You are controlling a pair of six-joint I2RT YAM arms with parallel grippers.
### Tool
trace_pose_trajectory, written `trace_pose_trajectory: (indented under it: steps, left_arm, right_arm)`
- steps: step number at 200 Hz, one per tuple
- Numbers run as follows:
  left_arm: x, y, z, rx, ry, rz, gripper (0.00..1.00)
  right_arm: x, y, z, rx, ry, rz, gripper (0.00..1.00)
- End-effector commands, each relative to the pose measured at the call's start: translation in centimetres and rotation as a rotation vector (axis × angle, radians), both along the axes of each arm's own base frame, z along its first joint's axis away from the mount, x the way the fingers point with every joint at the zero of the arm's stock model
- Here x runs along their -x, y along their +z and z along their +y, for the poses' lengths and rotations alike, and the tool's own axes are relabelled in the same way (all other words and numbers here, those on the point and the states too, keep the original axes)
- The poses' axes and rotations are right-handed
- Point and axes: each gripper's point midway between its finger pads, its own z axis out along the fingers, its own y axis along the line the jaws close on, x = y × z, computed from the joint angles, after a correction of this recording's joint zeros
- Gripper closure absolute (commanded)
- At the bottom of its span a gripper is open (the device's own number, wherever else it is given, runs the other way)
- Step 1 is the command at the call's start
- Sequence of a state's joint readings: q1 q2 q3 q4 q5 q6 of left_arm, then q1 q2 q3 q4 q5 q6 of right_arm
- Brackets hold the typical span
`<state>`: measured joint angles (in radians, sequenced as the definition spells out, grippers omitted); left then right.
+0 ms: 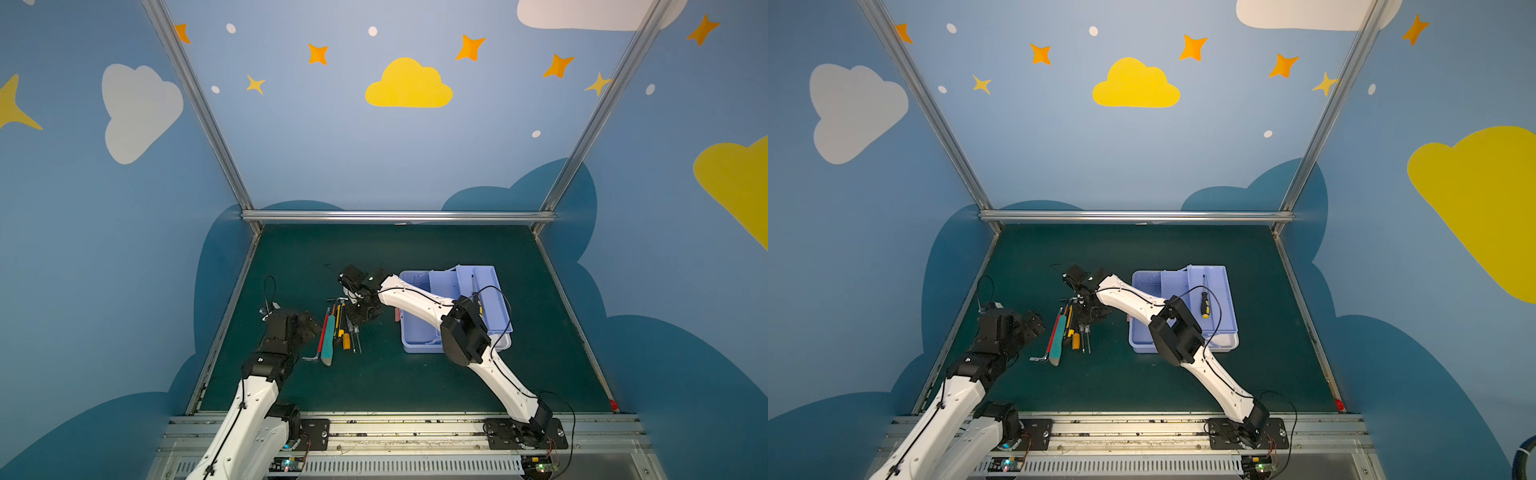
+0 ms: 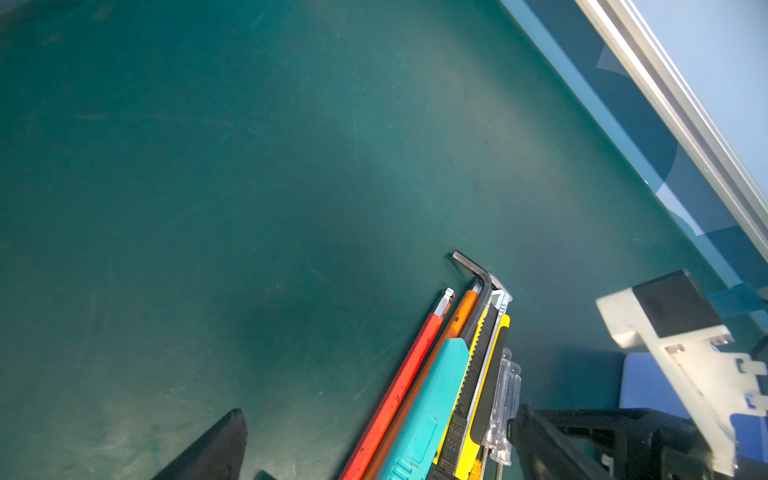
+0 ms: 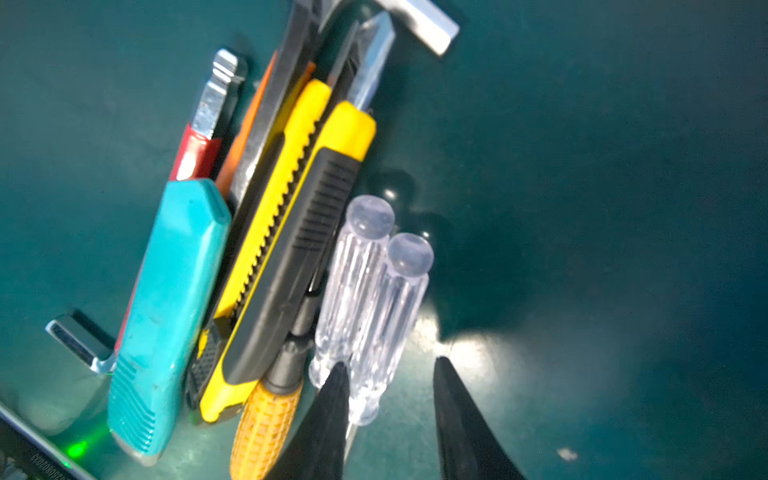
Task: Pack the tool kit
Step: 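Move the right gripper back to the clear-handled screwdrivers, then grasp the nearer clear-handled screwdriver with the right gripper and lift, then carry the clear screwdriver into the tray and release it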
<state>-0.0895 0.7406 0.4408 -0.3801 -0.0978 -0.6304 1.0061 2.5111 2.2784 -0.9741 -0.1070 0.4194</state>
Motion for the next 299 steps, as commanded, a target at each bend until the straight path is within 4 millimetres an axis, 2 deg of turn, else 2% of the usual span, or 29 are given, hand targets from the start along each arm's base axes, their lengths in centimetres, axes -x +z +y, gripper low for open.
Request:
trace_pose_trajectory:
  steps: [1, 44, 76, 103, 128, 154, 178, 189, 212, 237, 247, 272, 299]
  left_arm:
    - [0.4, -0.5, 0.3, -0.019, 0.002, 0.022, 0.00]
    - [0.3, -0.2, 0.3, -0.020, 0.003, 0.008, 0.00]
    - [0.3, -0.3, 0.3, -0.018, -0.002, 0.012, 0.00]
    - [0.4, -0.3, 0.3, -0.021, 0.001, 0.014, 0.00]
    - [0.4, -0.2, 0.4, -0.025, 0.004, 0.007, 0.00]
    - [0.2, -0.2, 0.4, -0.019, 0.004, 0.002, 0.00]
    - [-0.7, -0.4, -1.3, 0.031, -0.080, -0.036, 0.00]
    - [-0.9, -0.5, -1.5, 0.051, -0.072, -0.042, 0.00]
    - [-1.3, -0.6, -1.7, 0.064, -0.075, -0.047, 0.00]
    - [-2.0, -0.6, -2.7, 0.081, -0.133, -0.059, 0.00]
    - [-2.3, -0.6, -3.4, 0.087, -0.173, -0.060, 0.00]
    - [-2.5, -0.8, -3.1, 0.070, -0.166, -0.035, 0.00]
    - [-2.5, -1.0, -2.8, 0.071, -0.144, -0.025, 0.00]
  right_arm:
    - [0.3, -1.8, -0.6, 0.070, 0.031, -0.007, 0.66]
    - [-0.4, -2.5, -2.0, 0.164, 0.046, -0.065, 0.70]
    - [-0.1, -3.6, -2.0, 0.211, 0.127, -0.111, 0.70]
    - [-0.5, -4.0, -2.3, 0.207, 0.066, -0.086, 0.85]
    - [-1.1, -2.2, -3.0, 0.186, -0.008, -0.060, 1.00]
    - [-1.5, 1.2, -3.8, 0.129, -0.054, -0.032, 1.00]
    - [-1.5, 4.0, -4.7, 0.057, -0.049, -0.022, 1.00]
    - [-1.5, 5.4, -5.4, 0.028, -0.054, -0.015, 1.00]
    - [-2.2, 8.8, -8.2, -0.006, -0.098, -0.048, 1.00]
    - [-3.2, 11.7, -13.0, -0.001, -0.180, -0.101, 1.00]
    - [-3.6, 12.4, -15.0, 0.013, -0.216, -0.125, 1.00]
    - [-4.4, 13.9, -20.8, 0.043, -0.332, -0.161, 1.00]
    - [-4.8, 14.5, -25.4, 0.029, -0.426, -0.170, 1.00]
